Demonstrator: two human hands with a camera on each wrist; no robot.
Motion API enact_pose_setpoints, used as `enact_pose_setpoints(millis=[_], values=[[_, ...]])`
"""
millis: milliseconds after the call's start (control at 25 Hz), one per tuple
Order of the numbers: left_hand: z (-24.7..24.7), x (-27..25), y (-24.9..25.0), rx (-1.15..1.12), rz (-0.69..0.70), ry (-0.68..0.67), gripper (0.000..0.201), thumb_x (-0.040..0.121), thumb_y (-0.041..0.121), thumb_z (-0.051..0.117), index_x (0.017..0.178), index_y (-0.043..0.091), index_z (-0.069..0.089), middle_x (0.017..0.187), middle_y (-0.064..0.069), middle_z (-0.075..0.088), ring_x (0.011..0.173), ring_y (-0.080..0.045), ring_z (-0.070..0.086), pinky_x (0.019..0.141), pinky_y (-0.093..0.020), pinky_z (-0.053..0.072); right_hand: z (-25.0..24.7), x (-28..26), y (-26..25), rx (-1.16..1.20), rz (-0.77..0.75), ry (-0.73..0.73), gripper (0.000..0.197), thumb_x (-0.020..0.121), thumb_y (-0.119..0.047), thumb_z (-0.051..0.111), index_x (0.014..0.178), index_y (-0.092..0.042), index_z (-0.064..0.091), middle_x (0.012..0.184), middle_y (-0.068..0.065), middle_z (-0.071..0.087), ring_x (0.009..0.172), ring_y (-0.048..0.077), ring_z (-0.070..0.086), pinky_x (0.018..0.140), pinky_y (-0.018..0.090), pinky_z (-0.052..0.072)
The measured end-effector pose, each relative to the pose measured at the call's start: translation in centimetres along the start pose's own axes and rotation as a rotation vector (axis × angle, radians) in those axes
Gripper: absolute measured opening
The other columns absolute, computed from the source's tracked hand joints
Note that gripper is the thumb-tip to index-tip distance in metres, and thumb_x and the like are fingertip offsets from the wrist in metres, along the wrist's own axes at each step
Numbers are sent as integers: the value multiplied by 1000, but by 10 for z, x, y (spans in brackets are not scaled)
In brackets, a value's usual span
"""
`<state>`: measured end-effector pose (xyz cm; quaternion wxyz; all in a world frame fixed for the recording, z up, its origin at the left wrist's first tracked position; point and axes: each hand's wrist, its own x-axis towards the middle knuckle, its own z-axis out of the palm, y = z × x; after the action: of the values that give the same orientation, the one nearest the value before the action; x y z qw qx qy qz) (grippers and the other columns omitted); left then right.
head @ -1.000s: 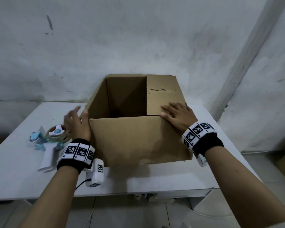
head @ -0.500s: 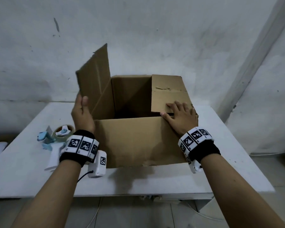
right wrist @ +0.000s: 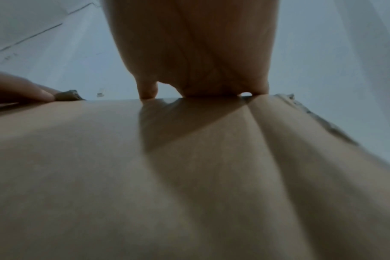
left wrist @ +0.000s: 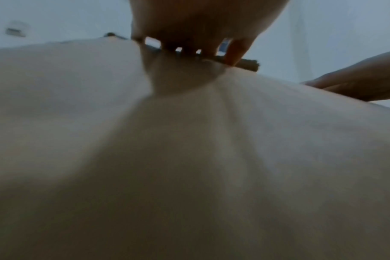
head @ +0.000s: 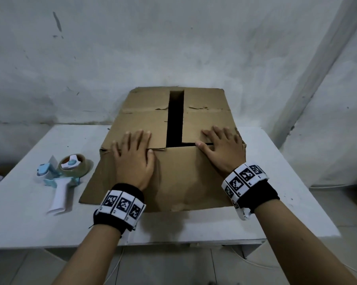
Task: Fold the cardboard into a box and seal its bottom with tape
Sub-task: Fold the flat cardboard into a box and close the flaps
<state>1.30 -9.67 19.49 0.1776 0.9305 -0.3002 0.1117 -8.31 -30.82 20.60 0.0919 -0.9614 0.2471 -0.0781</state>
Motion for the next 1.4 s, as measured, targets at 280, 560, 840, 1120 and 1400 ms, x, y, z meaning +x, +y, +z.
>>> enact_pose_setpoints(millis=[280, 560, 840, 1120, 1400], values=[[9, 21, 61, 43, -97, -164, 50, 98, 41, 11, 147, 32, 6, 158, 5, -4, 146, -20, -8, 115, -52, -7, -53, 14, 34, -161, -281, -220, 63, 84, -69, 17, 141, -45, 28, 150, -2, 31, 135, 27, 26, 108, 48, 18], [9, 46, 105, 54, -362, -311, 63, 91, 59, 9, 147, 31, -4, 157, 6, -11, 144, -24, -16, 110, -60, -11, -36, 44, 80, -15, -469, -398, 51, 95, -56, 21, 143, -51, 10, 160, -3, -9, 145, 29, -17, 115, 45, -9], [47, 84, 231, -263, -296, -346, 57, 94, 53, 12, 147, 33, 7, 158, 7, 2, 146, -15, -4, 116, -46, -9, -39, 98, 110, 131, -739, -404, 68, 81, -45, 20, 133, -12, 47, 137, 17, 49, 125, 33, 44, 106, 42, 34], [68, 90, 257, 89, -373, -377, 65, 97, 41, 27, 147, 22, -10, 157, 3, -13, 146, -20, -10, 119, -44, 0, -58, 171, 165, 991, -487, -370, 28, 95, -3, 43, 114, -1, 63, 111, 17, 67, 97, 10, 65, 87, 21, 44], [89, 137, 312, 293, -637, -274, 47, 97, 18, 22, 143, 11, 14, 153, -17, 12, 142, -35, 12, 113, -50, 21, -31, 283, 168, 775, -124, -266, 45, 96, -34, 44, 134, -10, 43, 139, 15, 48, 125, 32, 47, 98, 34, 37]])
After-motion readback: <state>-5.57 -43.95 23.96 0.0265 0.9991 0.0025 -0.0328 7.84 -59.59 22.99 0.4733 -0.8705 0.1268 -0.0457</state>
